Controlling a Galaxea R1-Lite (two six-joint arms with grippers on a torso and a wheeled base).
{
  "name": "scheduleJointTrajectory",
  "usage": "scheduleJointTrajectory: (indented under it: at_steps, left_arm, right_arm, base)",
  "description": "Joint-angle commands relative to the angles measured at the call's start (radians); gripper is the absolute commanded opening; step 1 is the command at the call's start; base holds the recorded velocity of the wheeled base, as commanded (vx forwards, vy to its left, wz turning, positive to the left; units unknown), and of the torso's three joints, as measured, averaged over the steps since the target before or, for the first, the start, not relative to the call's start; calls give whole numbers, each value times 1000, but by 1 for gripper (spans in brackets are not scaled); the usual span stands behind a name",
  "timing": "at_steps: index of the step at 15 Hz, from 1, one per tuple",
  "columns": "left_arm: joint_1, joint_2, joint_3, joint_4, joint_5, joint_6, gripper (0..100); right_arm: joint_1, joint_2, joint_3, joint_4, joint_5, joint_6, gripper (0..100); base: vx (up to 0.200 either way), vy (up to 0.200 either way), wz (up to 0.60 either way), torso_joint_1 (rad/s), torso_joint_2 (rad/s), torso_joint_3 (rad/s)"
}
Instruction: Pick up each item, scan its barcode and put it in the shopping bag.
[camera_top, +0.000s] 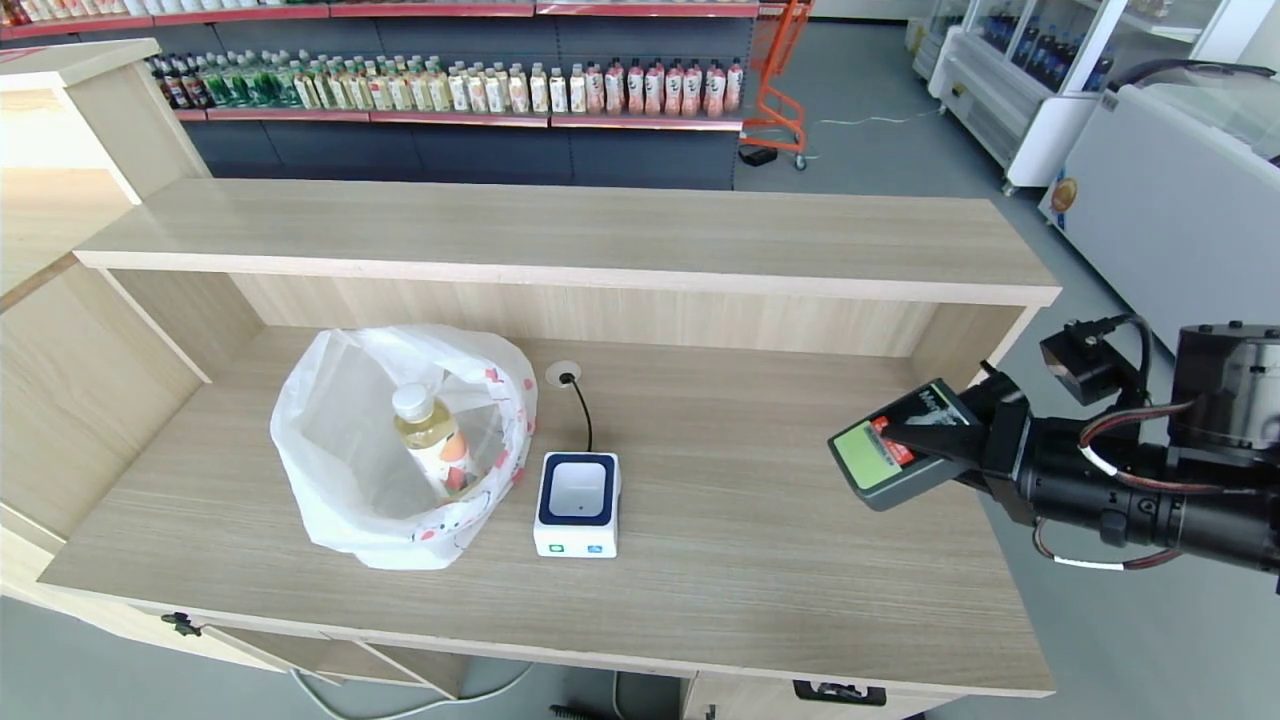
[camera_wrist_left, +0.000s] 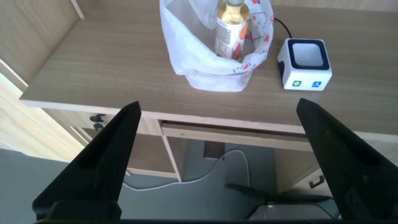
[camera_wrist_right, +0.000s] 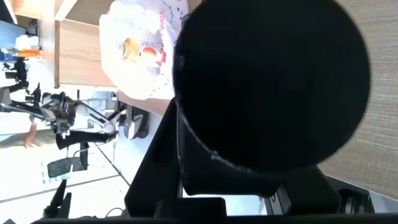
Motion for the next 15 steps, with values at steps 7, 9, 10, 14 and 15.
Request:
scheduleJointTrajectory:
  at_steps: [7,9,10,14,15]
  left_arm:
    - [0,0,0,0,1,-14,100]
    - [0,0,0,0,1,-12,100]
    - [0,0,0,0,1,-11,100]
    - [0,0,0,0,1,-11,100]
    - [0,0,0,0,1,-11,100]
  right_arm:
    - [2,13,34,1,-7,-52,0]
    - [2,18,43,4,-10,-85,0]
    - [-11,36,51,4,-10,-134,0]
    - [-23,87,34,2,-10,-193,0]
    - [-18,111,18,2,-10,-217,0]
  base:
    - [0,200,0,3,3,2]
    - [0,200,0,2,0,7]
    - [0,200,0,7,2,-2]
    - [0,200,0,4,2,0]
    - [0,200,0,2,2,2]
